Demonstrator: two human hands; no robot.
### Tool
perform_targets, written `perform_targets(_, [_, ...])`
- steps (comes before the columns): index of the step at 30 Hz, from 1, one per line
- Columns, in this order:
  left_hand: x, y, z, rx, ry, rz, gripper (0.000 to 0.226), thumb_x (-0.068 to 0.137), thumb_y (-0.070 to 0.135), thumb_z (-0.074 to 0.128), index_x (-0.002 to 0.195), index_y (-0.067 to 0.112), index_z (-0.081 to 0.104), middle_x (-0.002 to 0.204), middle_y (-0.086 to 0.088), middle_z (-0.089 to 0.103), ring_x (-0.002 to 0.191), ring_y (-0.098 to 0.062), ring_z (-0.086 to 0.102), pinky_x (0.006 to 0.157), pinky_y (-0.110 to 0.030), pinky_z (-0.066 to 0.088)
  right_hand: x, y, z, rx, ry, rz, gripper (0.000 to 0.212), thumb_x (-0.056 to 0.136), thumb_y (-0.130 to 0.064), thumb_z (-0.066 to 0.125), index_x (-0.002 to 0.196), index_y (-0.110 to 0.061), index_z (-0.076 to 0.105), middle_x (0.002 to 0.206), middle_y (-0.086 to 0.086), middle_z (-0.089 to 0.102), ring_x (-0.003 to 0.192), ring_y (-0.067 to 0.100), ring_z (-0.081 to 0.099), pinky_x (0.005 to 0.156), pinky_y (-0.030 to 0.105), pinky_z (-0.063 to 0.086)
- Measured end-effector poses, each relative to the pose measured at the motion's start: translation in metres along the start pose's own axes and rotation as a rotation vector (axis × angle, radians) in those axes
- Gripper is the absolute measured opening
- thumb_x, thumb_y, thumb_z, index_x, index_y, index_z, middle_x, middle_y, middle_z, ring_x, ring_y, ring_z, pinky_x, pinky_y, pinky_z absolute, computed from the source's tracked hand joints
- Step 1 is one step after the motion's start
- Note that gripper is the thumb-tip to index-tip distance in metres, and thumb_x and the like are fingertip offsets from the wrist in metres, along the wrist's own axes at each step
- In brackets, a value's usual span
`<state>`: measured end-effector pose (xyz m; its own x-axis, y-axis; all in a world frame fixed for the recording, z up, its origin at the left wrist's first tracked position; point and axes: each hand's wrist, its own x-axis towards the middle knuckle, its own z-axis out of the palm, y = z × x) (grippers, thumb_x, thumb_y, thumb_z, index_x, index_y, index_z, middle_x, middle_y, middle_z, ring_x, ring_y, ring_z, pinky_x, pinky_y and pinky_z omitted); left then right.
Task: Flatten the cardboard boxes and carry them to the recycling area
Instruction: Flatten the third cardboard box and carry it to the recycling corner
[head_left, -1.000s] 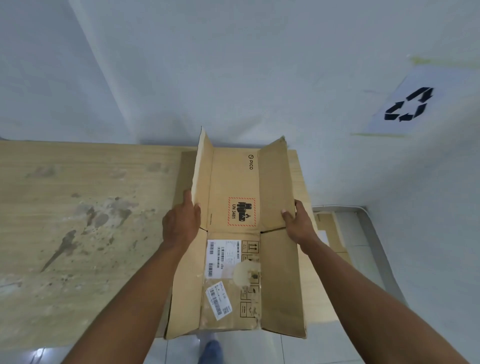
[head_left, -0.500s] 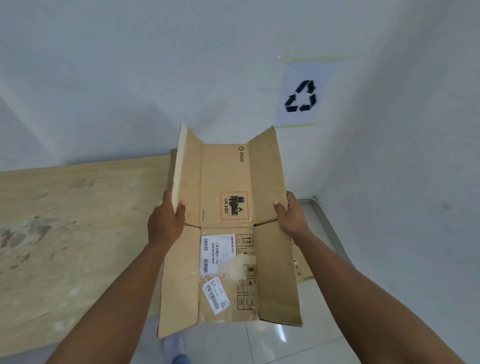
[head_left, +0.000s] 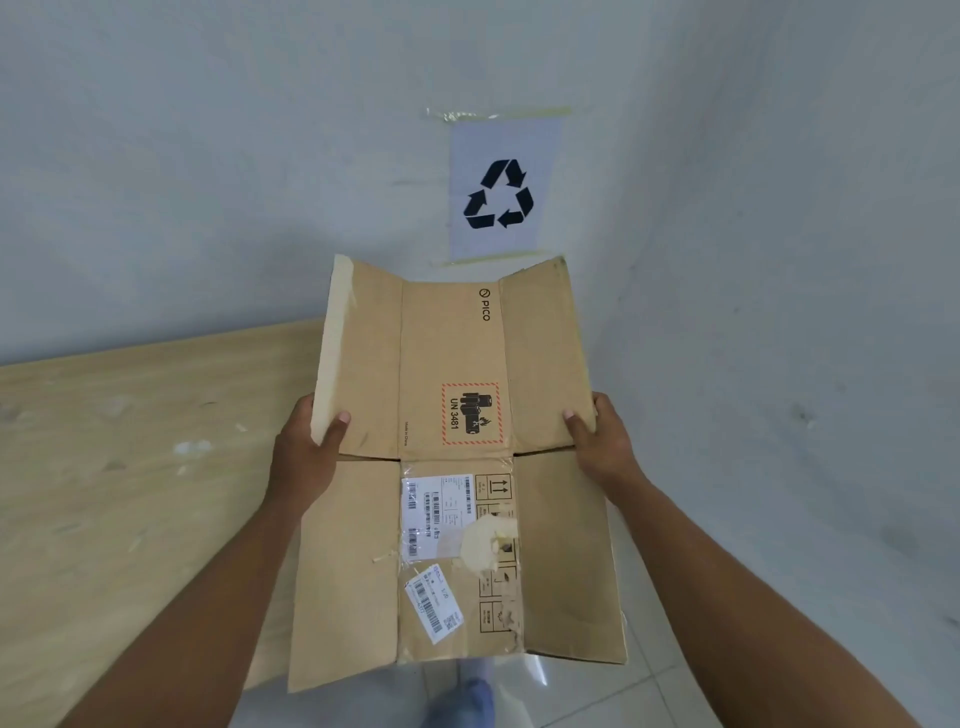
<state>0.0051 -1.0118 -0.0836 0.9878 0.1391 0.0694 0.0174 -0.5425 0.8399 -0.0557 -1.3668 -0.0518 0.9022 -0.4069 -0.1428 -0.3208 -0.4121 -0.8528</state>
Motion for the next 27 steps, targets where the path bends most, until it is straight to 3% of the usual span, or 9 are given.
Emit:
perform_targets(5, [0.036,0.006,0.075,-0.04,-0.029,-0.031,0.033,0.097,0.029,0.063,0.125,0.013,0.058,0.107,-0.002,0.069,0.093,-0.021,0.062,0.079,-0.029,0.043,0.068,0.032,-0.027,0.013,-0.02,0.059,0.034,0.1,-0.031,0.058,0.129,-0.013,0.051,0.12,0.004,0.064,0.11,0.023,0.062,0.09,0.033,0.048])
perform_targets(9, [0.05,0.017,0.125,-0.02,-0.054,-0.077,0.028,0.097,0.028,0.063,0.12,0.012,0.059,0.102,-0.002,0.068,0.089,-0.02,0.06,0.077,-0.025,0.041,0.113,0.053,-0.048,-0.005,-0.037,0.113,0.035,0.1,-0.032,0.058,0.129,-0.014,0.051,0.119,0.003,0.064,0.109,0.023,0.062,0.092,0.037,0.05])
perform_targets(12, [0.055,0.026,0.153,-0.049,-0.065,-0.122,0.021,0.097,0.023,0.063,0.116,0.019,0.058,0.092,0.007,0.066,0.088,-0.017,0.06,0.072,-0.008,0.041,0.14,0.07,-0.06,-0.015,-0.066,0.136,0.037,0.099,-0.031,0.059,0.131,-0.013,0.05,0.12,0.004,0.063,0.11,0.023,0.061,0.095,0.04,0.051])
perform_targets(14, [0.056,0.029,0.169,-0.031,-0.046,-0.138,0.022,0.097,0.018,0.063,0.119,0.017,0.058,0.089,0.017,0.061,0.083,-0.007,0.058,0.068,0.002,0.036,0.157,0.084,-0.066,-0.023,-0.088,0.151,0.038,0.099,-0.032,0.059,0.132,-0.014,0.05,0.121,0.003,0.063,0.111,0.023,0.062,0.097,0.042,0.051])
perform_targets(16, [0.053,0.027,0.188,-0.014,-0.033,-0.169,0.023,0.097,0.02,0.064,0.118,0.014,0.06,0.09,0.013,0.063,0.079,-0.001,0.058,0.071,-0.005,0.039,0.175,0.1,-0.07,-0.02,-0.121,0.159,0.038,0.099,-0.032,0.06,0.131,-0.015,0.051,0.122,0.003,0.063,0.112,0.023,0.062,0.1,0.045,0.051])
perform_targets(19, [0.042,0.015,0.216,0.001,0.005,-0.26,0.033,0.096,0.03,0.064,0.121,0.009,0.058,0.106,-0.002,0.065,0.093,-0.018,0.059,0.085,-0.029,0.044,0.202,0.126,-0.067,-0.041,-0.185,0.16,0.038,0.098,-0.031,0.06,0.131,-0.015,0.05,0.124,0.005,0.063,0.113,0.026,0.062,0.101,0.049,0.05])
perform_targets(21, [0.034,0.006,0.24,-0.026,0.042,-0.301,0.036,0.096,0.035,0.062,0.124,0.012,0.056,0.111,-0.003,0.064,0.099,-0.021,0.06,0.091,-0.036,0.046,0.219,0.147,-0.061,-0.062,-0.217,0.155,0.037,0.1,-0.031,0.057,0.132,-0.014,0.047,0.127,0.008,0.062,0.115,0.028,0.061,0.102,0.049,0.049])
perform_targets(24, [0.026,-0.012,0.282,-0.041,0.036,-0.376,0.035,0.097,0.034,0.062,0.129,0.022,0.054,0.111,0.005,0.061,0.099,-0.017,0.06,0.086,-0.029,0.044,0.244,0.188,-0.045,-0.136,-0.262,0.177,0.037,0.103,-0.03,0.049,0.134,-0.012,0.043,0.131,0.012,0.059,0.118,0.032,0.058,0.102,0.048,0.047])
perform_targets(27, [0.017,-0.047,0.32,-0.039,0.048,-0.404,0.043,0.097,0.034,0.062,0.135,0.017,0.053,0.112,0.008,0.061,0.097,-0.014,0.06,0.078,-0.025,0.043,0.268,0.237,-0.017,-0.168,-0.298,0.207,0.033,0.103,-0.02,0.045,0.134,-0.009,0.042,0.13,0.014,0.057,0.111,0.029,0.056,0.094,0.037,0.046])
